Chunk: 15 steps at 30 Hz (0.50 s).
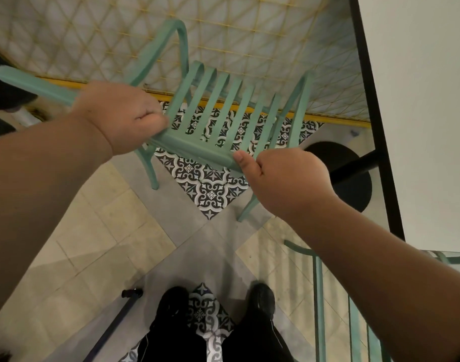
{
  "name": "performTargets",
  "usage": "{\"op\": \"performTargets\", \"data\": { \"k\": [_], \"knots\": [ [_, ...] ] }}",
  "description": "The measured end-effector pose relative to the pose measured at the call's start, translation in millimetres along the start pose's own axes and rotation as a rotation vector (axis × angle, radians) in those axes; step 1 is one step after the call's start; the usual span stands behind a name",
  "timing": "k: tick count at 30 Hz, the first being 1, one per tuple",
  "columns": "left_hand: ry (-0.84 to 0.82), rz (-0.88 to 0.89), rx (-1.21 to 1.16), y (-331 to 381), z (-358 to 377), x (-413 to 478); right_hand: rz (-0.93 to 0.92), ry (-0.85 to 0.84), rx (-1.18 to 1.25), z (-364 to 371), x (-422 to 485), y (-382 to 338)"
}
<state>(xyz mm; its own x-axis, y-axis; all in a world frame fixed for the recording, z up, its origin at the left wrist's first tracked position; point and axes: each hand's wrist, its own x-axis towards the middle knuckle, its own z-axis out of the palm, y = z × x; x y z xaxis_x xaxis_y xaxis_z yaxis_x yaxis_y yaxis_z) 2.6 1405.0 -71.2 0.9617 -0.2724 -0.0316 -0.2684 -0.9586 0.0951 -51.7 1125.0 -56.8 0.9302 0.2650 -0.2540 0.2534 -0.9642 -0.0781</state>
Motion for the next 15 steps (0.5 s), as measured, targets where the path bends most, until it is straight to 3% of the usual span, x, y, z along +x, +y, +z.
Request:
{"op": "performTargets", "data": {
  "k": [15],
  "knots": [
    [-0.026, 0.031, 0.03, -33.1, -6.0, 1.4, -0.116, -0.057, 0.065, -2.0, 6.4, -32.6]
  ]
}}
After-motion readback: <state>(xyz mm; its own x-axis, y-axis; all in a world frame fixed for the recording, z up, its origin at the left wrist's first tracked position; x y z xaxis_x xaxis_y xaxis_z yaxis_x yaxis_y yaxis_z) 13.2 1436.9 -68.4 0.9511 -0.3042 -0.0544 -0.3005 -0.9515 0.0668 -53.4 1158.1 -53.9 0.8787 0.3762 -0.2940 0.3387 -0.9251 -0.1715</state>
